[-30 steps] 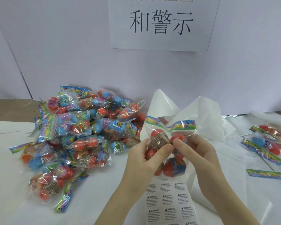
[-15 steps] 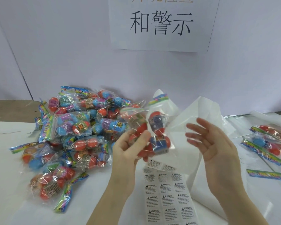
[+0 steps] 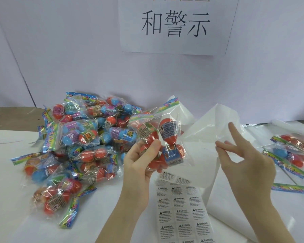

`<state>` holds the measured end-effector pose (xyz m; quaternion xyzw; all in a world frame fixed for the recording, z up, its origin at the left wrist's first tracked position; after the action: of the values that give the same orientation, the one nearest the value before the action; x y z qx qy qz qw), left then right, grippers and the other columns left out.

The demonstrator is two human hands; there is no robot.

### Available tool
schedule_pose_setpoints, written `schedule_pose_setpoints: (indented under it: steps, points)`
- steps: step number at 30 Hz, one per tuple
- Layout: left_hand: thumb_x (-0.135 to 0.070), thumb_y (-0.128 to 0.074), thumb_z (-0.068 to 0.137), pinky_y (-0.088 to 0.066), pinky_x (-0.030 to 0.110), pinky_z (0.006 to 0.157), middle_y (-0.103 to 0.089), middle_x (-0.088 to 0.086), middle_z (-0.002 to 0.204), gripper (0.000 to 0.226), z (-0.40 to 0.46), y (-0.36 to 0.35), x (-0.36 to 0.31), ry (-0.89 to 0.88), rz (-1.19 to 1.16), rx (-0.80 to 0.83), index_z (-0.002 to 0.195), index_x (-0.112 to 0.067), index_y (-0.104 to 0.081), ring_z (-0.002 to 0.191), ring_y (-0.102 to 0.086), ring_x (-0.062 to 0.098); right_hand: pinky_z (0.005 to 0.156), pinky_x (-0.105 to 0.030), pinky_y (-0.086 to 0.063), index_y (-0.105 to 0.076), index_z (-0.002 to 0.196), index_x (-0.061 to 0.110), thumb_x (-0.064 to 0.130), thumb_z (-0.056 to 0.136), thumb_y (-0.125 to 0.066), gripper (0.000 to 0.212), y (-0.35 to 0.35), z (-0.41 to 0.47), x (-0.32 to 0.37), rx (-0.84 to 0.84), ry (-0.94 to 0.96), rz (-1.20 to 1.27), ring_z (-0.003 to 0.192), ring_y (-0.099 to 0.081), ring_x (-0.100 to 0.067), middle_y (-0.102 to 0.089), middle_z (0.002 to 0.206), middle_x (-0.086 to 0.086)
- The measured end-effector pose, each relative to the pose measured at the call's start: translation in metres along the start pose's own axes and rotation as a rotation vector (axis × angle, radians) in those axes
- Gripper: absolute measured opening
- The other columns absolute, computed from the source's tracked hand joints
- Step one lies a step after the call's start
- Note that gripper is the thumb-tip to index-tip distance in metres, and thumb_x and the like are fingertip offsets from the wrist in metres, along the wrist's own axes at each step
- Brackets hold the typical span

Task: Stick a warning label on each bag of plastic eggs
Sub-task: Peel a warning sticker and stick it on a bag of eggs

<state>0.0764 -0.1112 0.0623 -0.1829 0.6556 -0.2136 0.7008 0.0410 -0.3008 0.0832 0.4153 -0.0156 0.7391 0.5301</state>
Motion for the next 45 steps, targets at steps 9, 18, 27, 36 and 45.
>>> schedule_pose_setpoints:
  steps: [9,18,27,36,45]
  points:
    - [-0.029,-0.072,0.054,-0.043,0.015,0.042,-0.066,0.001,0.059,0.028,-0.001,-0.005,0.002,-0.019,0.005,0.041,0.073,-0.010,-0.064,0.043,-0.057,0.009,0.064,-0.009,-0.040,-0.052,0.099,0.023,0.011,0.083,-0.068,0.026,0.013,0.001,0.002,-0.179,0.016,0.294,0.064,-0.056,-0.007,-0.057,0.078,0.012]
    - [-0.019,-0.060,0.074,-0.047,0.017,0.051,-0.069,-0.001,0.071,0.015,-0.004,-0.010,0.000,-0.051,0.064,0.262,0.084,-0.017,-0.071,0.060,-0.063,0.010,0.051,-0.017,-0.047,-0.067,0.103,0.026,0.040,0.050,-0.079,0.056,-0.035,-0.024,0.024,0.636,-0.330,0.829,0.061,-0.059,-0.006,-0.071,0.089,0.009]
    - [-0.028,-0.069,0.071,-0.048,0.015,0.071,-0.061,-0.011,0.107,0.045,-0.009,-0.011,-0.004,-0.368,0.517,0.104,0.114,-0.030,-0.056,0.091,-0.061,0.006,0.045,-0.008,-0.037,-0.065,0.068,0.028,0.025,0.057,-0.073,0.013,-0.023,-0.022,0.022,0.302,-0.279,0.804,0.045,-0.047,-0.001,-0.059,0.055,0.006]
    - [-0.030,-0.072,0.064,-0.054,0.025,0.066,-0.070,-0.009,0.085,0.031,-0.011,-0.020,0.006,-0.149,0.167,0.234,0.094,-0.021,-0.066,0.079,-0.065,0.008,0.067,-0.012,-0.049,-0.063,0.110,0.017,0.027,0.078,-0.068,0.034,-0.014,-0.037,0.053,0.267,0.424,0.611,0.082,-0.062,-0.004,-0.061,0.111,0.003]
    - [-0.014,-0.069,0.044,-0.044,0.016,0.045,-0.066,0.001,0.062,0.017,-0.005,-0.009,0.001,0.043,0.013,0.155,0.060,-0.019,-0.071,0.051,-0.059,0.008,0.072,-0.010,-0.044,-0.059,0.108,0.034,0.029,0.083,-0.062,0.026,-0.015,-0.023,0.039,0.201,0.106,0.640,0.086,-0.059,-0.001,-0.061,0.107,0.022]
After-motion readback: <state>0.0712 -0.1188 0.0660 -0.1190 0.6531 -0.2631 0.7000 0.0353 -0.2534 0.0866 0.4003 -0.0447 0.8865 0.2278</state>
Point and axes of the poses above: each hand's wrist, its own z-axis towards the middle knuckle, its own y-axis out of the back of the hand, x = y × z, the point moved 5 cm from there along z, towards the middle knuckle
